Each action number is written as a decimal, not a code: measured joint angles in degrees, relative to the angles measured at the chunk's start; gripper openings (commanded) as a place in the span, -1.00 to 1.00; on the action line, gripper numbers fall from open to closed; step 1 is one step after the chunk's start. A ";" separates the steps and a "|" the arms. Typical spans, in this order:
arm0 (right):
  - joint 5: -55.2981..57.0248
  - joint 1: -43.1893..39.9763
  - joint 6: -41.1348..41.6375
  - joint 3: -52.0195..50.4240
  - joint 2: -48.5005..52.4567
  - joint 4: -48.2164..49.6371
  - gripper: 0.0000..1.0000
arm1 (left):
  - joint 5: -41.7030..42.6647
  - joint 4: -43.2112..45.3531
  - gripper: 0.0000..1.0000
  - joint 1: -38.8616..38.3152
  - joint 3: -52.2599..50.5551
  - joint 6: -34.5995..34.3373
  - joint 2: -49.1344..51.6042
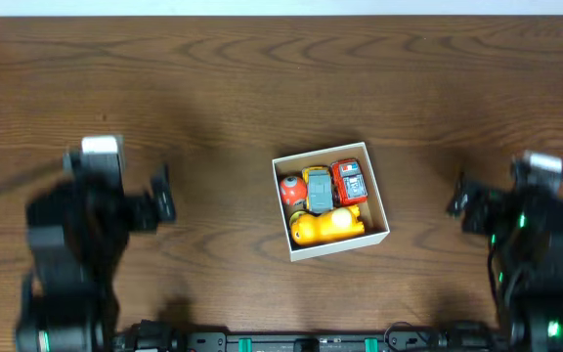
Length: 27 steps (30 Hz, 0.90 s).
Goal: Pack container
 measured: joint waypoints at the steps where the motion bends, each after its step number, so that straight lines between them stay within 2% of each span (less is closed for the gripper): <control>1: 0.13 0.00 0.31 -1.44 -2.01 -0.07 0.98 | 0.09 0.39 0.96 -0.09 -1.62 0.00 -3.23; 4: 0.66 0.00 0.94 -5.60 -8.17 -0.13 0.99 | 0.09 0.68 0.96 -0.11 -5.11 0.00 -11.26; 8: 0.72 0.00 1.38 -7.85 -10.62 -0.17 0.99 | 0.15 -0.70 0.96 -0.11 -6.67 0.00 -15.63; 18: 0.72 0.00 1.57 -8.31 -10.60 -6.36 0.98 | 0.26 -1.18 0.96 -0.11 -6.69 0.00 -16.37; 27: 0.72 0.00 1.73 -8.41 -10.60 -14.12 0.98 | 0.26 -5.29 0.96 -0.11 -6.69 0.00 -16.37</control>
